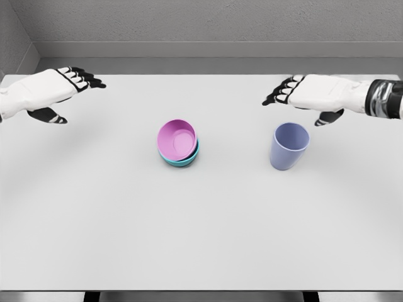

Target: Stacking bowl and cup with both arms

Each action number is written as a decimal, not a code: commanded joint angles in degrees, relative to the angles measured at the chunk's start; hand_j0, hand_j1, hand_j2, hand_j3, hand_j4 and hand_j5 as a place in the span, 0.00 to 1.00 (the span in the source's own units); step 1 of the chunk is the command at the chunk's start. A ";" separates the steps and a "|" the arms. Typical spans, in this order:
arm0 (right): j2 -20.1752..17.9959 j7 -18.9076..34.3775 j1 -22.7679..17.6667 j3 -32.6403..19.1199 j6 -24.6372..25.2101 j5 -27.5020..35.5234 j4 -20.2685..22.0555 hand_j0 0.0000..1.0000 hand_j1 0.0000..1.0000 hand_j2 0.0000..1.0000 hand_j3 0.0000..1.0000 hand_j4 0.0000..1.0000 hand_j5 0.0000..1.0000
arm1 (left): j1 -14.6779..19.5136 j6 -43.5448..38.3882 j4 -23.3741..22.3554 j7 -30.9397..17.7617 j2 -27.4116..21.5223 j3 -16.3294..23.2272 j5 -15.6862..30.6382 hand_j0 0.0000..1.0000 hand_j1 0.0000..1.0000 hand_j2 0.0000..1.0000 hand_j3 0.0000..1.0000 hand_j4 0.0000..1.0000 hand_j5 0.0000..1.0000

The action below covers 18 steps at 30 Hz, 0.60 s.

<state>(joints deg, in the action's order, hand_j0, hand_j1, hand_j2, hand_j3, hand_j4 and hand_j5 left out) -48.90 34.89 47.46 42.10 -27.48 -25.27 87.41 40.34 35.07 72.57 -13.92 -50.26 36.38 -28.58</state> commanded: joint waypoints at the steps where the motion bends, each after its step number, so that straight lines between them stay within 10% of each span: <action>1: -1.99 0.11 0.00 -1.23 -3.54 0.39 0.74 1.00 1.00 1.00 1.00 1.00 1.00 | -0.09 -0.07 -0.06 0.03 -0.01 -0.16 0.28 1.00 1.00 1.00 1.00 1.00 1.00; 18: -3.05 0.11 -2.99 -0.97 -7.52 0.74 -1.72 1.00 1.00 1.00 1.00 1.00 1.00 | -0.53 -0.07 -0.06 -0.15 -0.19 -0.52 0.01 1.00 1.00 1.00 1.00 1.00 1.00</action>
<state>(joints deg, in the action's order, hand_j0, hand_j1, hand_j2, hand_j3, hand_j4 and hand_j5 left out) -52.20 35.02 44.47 40.96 -35.11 -24.74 86.55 39.81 35.07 72.54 -14.08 -50.34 35.97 -28.85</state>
